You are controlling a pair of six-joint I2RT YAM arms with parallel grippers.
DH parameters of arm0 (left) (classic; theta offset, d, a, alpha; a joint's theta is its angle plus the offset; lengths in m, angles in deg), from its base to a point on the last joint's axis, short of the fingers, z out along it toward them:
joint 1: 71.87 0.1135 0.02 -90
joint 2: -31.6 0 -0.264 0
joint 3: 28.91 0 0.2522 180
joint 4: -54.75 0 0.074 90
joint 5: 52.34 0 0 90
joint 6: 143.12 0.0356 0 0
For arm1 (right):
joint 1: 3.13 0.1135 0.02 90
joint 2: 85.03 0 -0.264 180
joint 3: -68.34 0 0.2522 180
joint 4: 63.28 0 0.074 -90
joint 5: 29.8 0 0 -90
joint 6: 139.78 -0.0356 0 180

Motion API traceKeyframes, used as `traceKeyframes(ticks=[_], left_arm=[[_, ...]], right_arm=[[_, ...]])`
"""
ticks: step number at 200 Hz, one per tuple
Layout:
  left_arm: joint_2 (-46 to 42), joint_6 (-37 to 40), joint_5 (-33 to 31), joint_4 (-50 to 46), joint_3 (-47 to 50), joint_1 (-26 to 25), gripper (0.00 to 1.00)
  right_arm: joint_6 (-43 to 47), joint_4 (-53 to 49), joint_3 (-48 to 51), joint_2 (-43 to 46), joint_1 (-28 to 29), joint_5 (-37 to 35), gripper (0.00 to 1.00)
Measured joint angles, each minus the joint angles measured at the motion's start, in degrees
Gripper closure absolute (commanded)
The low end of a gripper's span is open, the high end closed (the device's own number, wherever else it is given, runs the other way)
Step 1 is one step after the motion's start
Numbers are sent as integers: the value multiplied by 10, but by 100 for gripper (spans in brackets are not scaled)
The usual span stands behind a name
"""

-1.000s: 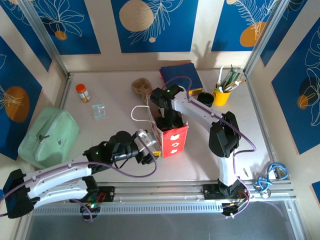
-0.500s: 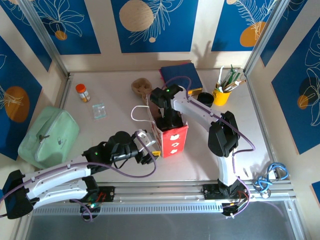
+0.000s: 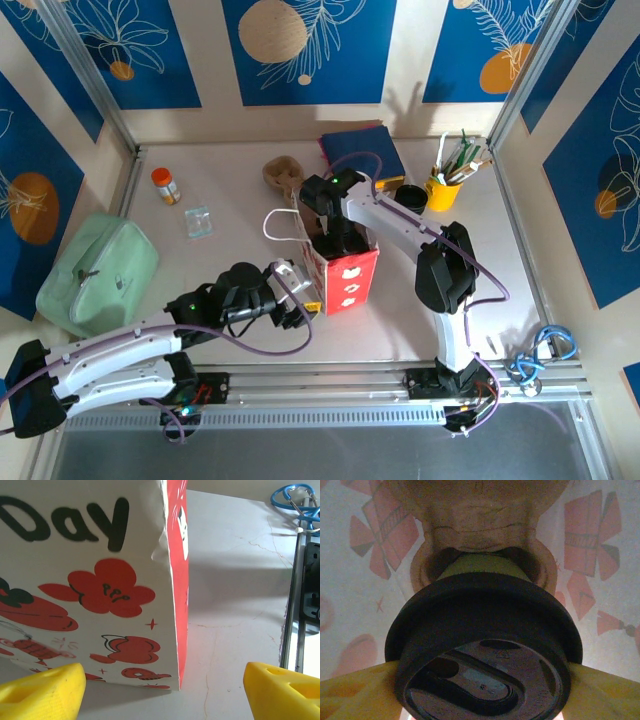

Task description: Pack the takeout coffee

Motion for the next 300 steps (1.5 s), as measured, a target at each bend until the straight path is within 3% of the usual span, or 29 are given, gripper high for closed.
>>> traceKeyframes(ticks=[59, 100, 300], left_arm=[[0, 0, 0, 0, 0, 0, 17], [0, 0, 0, 0, 0, 0, 17], [-23, 0, -6, -17, 5, 0, 17]], right_arm=[[4, 0, -13, 0, 1, -7, 15], [4, -1, -22, 0, 5, -18, 6], [2, -2, -22, 0, 5, -22, 3]])
